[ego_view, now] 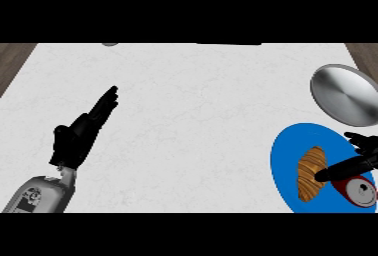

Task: Pick the croissant from the plate and place it in the pan

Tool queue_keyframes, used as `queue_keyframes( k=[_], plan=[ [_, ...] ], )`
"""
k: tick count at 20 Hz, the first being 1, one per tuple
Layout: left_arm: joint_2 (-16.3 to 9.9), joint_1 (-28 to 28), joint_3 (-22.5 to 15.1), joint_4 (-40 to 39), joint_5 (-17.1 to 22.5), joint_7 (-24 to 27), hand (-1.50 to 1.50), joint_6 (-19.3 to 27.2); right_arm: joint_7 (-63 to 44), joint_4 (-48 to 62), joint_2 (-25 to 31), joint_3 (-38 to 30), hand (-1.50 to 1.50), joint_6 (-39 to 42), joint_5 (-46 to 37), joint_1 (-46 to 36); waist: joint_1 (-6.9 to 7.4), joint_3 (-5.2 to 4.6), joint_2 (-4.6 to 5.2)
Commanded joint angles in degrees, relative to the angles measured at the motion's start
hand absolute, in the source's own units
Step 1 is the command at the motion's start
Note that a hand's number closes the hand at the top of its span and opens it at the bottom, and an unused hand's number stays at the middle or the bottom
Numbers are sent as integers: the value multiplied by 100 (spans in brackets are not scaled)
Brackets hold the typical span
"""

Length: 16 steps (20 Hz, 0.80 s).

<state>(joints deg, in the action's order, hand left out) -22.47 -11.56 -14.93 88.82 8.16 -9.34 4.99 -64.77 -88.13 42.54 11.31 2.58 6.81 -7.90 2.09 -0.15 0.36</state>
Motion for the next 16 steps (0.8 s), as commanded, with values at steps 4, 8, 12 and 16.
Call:
queue_keyframes(
  k=[4, 8, 12, 16],
  plan=[
    [140, -230, 91, -220, -81, -37, 0, -23, -1439, 582, -327, 661, -150, 406, 122, -1055, -99, 7, -6],
    [170, -7, 18, 61, -205, -175, 0, 78, -1695, 624, -281, 812, -150, 442, 225, -1109, -135, 8, -28],
    [43, 91, 255, 32, -78, -118, 0, -73, -1673, 898, -215, 958, -150, 576, 189, -1253, -129, 7, -27],
    [58, 526, 165, 203, -175, 145, 0, -153, -1523, 1054, -368, 1093, -150, 393, 104, -1128, -126, 9, -39]
  ],
)
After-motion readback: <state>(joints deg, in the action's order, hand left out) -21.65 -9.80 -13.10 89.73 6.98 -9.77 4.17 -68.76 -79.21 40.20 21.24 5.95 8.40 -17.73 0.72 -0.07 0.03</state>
